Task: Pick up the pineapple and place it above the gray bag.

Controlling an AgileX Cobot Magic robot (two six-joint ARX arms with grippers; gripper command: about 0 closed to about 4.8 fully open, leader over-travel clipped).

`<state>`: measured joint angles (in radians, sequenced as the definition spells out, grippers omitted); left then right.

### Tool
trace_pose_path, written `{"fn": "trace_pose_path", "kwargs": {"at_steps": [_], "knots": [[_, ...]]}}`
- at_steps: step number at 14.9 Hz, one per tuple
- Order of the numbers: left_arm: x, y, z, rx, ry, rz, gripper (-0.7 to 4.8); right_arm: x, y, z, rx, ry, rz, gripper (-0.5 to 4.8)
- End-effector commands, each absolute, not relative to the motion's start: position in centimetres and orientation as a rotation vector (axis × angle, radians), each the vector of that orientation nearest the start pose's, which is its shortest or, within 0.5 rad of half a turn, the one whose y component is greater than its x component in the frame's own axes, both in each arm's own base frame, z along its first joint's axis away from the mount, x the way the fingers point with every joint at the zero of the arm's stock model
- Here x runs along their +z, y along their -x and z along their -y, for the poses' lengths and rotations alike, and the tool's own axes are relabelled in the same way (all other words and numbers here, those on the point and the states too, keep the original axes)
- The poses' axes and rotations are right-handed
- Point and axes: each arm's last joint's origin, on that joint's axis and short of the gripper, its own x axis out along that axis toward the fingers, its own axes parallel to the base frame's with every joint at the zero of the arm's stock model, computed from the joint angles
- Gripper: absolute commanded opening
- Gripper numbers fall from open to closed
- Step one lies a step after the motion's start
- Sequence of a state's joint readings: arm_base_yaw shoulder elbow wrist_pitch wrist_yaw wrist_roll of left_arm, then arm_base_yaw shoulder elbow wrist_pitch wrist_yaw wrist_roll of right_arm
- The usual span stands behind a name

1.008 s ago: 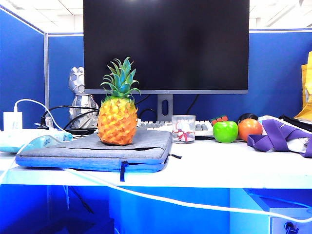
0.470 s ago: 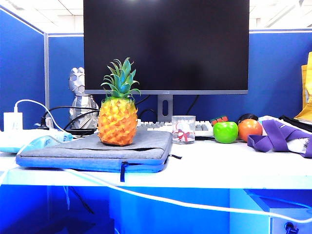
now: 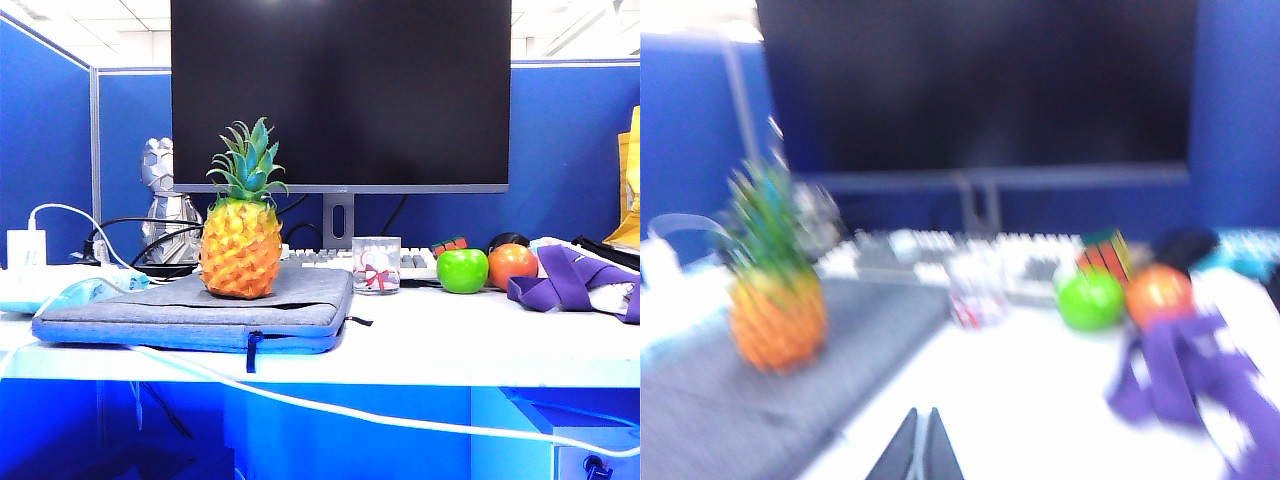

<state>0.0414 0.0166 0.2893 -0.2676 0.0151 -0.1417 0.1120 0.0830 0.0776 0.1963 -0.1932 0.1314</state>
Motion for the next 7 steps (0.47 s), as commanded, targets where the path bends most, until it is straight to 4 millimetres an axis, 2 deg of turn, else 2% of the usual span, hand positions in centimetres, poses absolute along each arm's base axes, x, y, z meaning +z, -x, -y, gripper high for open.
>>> {"fn": "trace_pose_path", "kwargs": {"at_steps": [1, 7], "knots": [[23.06, -7.33, -0.23, 0.014, 0.131, 0.003, 1.17, 18.86, -9.83, -1.63, 0.299, -0.118, 0.143, -0.05], [23.39, -7.32, -0.07, -0.040, 0.137, 0.032, 1.16, 18.61, -9.87, -1.63, 0.298, -0.123, 0.135, -0.05]]}}
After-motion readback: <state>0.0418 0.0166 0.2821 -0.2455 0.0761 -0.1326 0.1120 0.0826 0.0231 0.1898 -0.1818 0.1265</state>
